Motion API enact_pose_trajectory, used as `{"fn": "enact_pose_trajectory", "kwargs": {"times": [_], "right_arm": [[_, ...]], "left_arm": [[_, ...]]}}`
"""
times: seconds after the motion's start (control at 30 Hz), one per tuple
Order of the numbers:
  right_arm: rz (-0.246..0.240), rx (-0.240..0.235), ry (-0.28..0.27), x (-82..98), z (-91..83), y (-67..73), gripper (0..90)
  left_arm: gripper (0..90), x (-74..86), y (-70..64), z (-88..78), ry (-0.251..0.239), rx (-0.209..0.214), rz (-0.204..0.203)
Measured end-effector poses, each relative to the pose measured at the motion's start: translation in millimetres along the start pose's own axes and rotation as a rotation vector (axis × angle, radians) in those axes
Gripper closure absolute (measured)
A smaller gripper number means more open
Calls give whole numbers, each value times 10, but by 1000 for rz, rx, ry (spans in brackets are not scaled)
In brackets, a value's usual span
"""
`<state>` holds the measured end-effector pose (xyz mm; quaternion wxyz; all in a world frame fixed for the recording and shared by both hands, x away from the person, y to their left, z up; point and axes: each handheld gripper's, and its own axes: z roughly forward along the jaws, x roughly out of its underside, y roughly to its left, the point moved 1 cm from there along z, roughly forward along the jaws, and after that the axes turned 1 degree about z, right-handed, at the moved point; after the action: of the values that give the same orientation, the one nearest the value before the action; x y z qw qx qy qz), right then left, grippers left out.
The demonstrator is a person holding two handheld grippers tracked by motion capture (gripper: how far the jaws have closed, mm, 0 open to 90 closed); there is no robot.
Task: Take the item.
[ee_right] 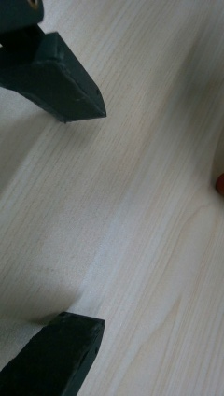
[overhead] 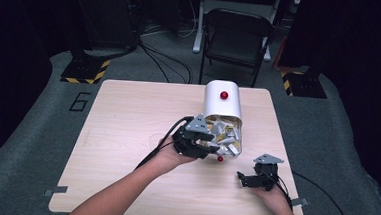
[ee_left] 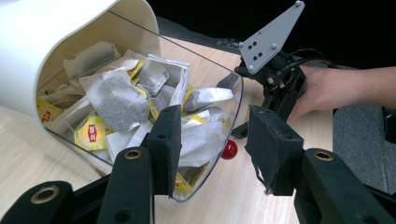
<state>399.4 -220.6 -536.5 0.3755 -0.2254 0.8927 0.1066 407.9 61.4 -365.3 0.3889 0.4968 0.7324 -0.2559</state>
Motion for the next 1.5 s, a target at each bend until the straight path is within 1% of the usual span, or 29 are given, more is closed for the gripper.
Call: {"fn": "enact_pose_trajectory", "kwargs": {"times": [0.07, 0.13, 0.2, 0.3, 0.37, 0.4, 0.47, 0.57, 0.6, 0.7, 0.8, 0.87, 1.1, 1.23, 1.33, 1.37, 1.43, 1.5], "right_arm": [[1, 0, 0, 0, 0, 1, 8], [0, 0, 0, 0, 0, 0, 8], [-1, 0, 1, 0, 0, -1, 8], [0, 0, 1, 0, 0, 0, 8], [-1, 0, 0, 0, 0, -1, 8], [-1, 0, 1, 0, 0, -1, 8], [-1, 0, 1, 0, 0, 0, 8], [-1, 0, 0, 0, 0, -1, 8], [0, 0, 0, 0, 0, 0, 8], [-1, 0, 1, 0, -1, 0, 8], [0, 0, 0, 0, 0, 0, 8], [-1, 0, 0, 0, 0, -1, 8], [1, 0, -4, 1, 0, 1, 8], [0, -1, -1, 1, -1, 1, 8], [0, -1, -3, 2, -1, 1, 8], [-1, -1, -4, 2, -1, 0, 8], [1, 0, -4, 2, 0, 1, 8], [0, -1, -4, 2, -1, 0, 8]], "left_arm": [[562, -12, -1, 21, 6, 4, 8], [569, -25, -7, 37, 11, 18, 8], [584, -42, -13, 50, 8, 15, 12], [604, -68, -17, 80, 9, 28, 15], [616, -66, -15, 105, 15, 36, 13], [618, -64, -13, 119, 20, 32, 17], [632, -59, -10, 144, 29, 44, 13], [645, -56, -12, 177, 35, 41, 21], [648, -54, -14, 189, 36, 46, 17], [651, -46, -8, 221, 41, 41, 15], [658, -39, 6, 243, 50, 51, 7], [670, -34, 14, 251, 58, 55, 14], [756, -29, 7, 258, 70, 41, 38], [814, -13, 9, 283, 90, 37, 54], [851, -6, 17, 293, 96, 32, 57], [873, -6, 17, 295, 93, 27, 59], [889, -9, 27, 292, 91, 21, 65], [896, -11, 34, 293, 85, 13, 61]]}}
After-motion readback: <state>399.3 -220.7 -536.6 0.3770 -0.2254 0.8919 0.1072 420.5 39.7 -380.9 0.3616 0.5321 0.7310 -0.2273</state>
